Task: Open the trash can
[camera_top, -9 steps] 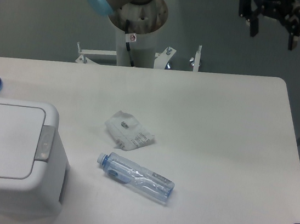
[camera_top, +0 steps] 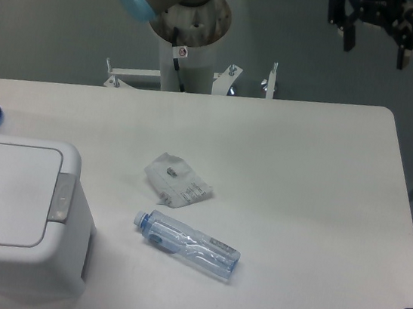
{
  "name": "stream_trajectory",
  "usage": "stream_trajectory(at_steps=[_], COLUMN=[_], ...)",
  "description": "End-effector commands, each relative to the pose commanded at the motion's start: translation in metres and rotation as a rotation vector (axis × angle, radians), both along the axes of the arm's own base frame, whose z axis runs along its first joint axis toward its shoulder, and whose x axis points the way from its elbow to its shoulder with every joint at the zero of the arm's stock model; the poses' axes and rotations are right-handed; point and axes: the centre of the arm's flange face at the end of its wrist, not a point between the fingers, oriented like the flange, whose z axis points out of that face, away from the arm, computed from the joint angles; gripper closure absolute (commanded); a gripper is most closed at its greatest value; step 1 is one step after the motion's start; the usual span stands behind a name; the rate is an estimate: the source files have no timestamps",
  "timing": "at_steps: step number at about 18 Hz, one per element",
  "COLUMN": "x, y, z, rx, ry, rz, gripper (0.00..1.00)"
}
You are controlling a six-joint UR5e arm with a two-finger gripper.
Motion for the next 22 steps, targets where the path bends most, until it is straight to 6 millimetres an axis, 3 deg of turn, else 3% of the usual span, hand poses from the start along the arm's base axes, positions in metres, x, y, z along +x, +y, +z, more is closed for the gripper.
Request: stream_trajectory(at_steps=[3, 5, 8, 10, 16, 22], x=[0.01, 0.013, 0.039, 0.06, 0.097, 0.133], y=[0.026, 0.032, 0.069, 0.096, 0.159, 0.217], z=[0.008, 0.008, 0.003, 0.001, -0.014, -0.039], rx=[0.174, 0.248, 0.311, 0.359, 0.486, 0.482], ry=[-0.066, -0.101, -0.171, -0.231, -0.503, -0.57], rz=[0.145, 0.256, 0.365, 0.388, 0.452, 0.403], gripper=[0.0, 0.0, 0.0, 0.0, 0.0, 0.0])
